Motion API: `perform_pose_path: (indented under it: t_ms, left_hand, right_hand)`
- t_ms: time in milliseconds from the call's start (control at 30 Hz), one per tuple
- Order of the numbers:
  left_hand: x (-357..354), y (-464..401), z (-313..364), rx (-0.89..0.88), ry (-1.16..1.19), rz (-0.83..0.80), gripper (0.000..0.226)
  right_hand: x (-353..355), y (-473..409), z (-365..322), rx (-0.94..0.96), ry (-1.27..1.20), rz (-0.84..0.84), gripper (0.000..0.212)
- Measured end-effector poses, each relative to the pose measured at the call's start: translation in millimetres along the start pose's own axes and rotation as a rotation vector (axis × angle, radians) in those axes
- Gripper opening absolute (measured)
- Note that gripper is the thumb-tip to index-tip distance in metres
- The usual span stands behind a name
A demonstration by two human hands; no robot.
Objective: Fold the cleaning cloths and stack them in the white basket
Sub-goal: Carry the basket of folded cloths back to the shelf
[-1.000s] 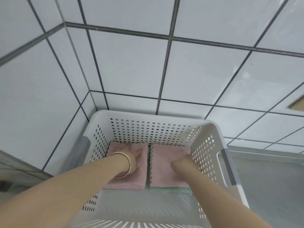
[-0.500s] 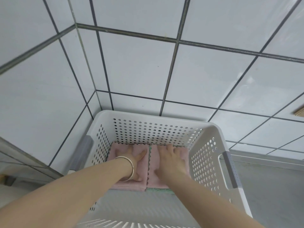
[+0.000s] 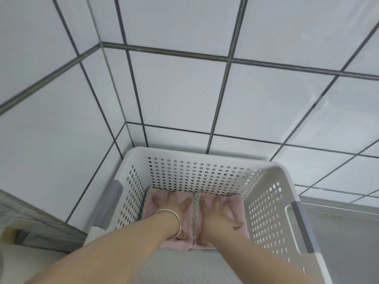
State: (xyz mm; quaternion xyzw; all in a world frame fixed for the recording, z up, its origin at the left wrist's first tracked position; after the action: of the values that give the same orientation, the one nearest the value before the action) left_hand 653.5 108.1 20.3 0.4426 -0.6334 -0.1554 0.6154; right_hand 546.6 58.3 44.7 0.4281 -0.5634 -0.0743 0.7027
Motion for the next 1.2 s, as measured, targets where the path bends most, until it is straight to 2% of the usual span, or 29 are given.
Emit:
perform_pose_path:
  t_ms: [67,100,167,233,333,433,500,533,600,700,800,900,933,1067,1200]
  left_hand:
    - [7,10,-5,-0.009,0.025,0.039,0.101]
    - [15,23,-5,-0.041,0.03,0.06,0.095]
    - [33,51,-8,-0.105,0.107,0.156,0.076]
    - [55,87,-12,-0.149,0.187,0.289,0.061]
    - [71,133,-32,-0.176,0.291,0.525,0.062]
    - [63,169,-63,-0.129,0.547,0.831,0.059]
    - [44,181,-81,-0.077,0.789,0.922,0.056]
    - [32,182,-86,-0.041,0.859,0.923,0.054]
    - [10,179,-91,0.02,0.872,0.905,0.053]
    - [-6,173,-89,0.052,0.823,0.897,0.051]
    - [-8,167,-85,0.084,0.845,0.901,0.049]
    - [-3,163,-86,0.127,0.887,0.908,0.049]
    - [0,164,-87,0.134,0.893,0.914,0.048]
    - [12,179,-83,0.147,0.898,0.883,0.042]
    - [17,201,-70,0.149,0.951,0.913,0.024]
  right_hand:
    - [6,5,4,0.05,0.004,0.03,0.092]
    - [10,10,6,0.086,0.041,0.084,0.081]
    - [21,30,8,0.157,0.205,0.195,0.053]
    - [36,57,8,0.237,0.238,0.29,0.041]
    - [55,100,20,0.286,0.068,0.503,0.035]
    - [59,131,51,0.273,-0.123,0.787,0.039]
    - [55,143,77,0.208,-0.253,0.958,0.045]
    - [50,145,88,0.142,-0.291,0.985,0.047]
    - [39,142,105,0.0,-0.359,0.936,0.053]
    - [27,132,116,-0.067,-0.605,0.769,0.055]
    - [27,126,120,-0.118,-0.839,0.741,0.045]
    - [33,123,126,-0.171,-0.848,0.717,0.018]
    - [35,122,129,-0.182,-0.849,0.697,0.017]
    - [25,127,145,-0.194,-0.957,0.696,0.039]
    - [9,148,174,-0.203,-1.069,0.743,0.037]
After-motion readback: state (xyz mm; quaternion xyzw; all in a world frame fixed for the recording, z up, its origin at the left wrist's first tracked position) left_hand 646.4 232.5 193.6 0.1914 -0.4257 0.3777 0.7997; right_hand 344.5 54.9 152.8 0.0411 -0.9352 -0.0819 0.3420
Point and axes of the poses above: each hand's wrist, its own y-axis away from the middle knuckle, its own x-axis out of the back of the hand, z = x × y, the point moved 1 cm from there along -y, towards the middle knuckle
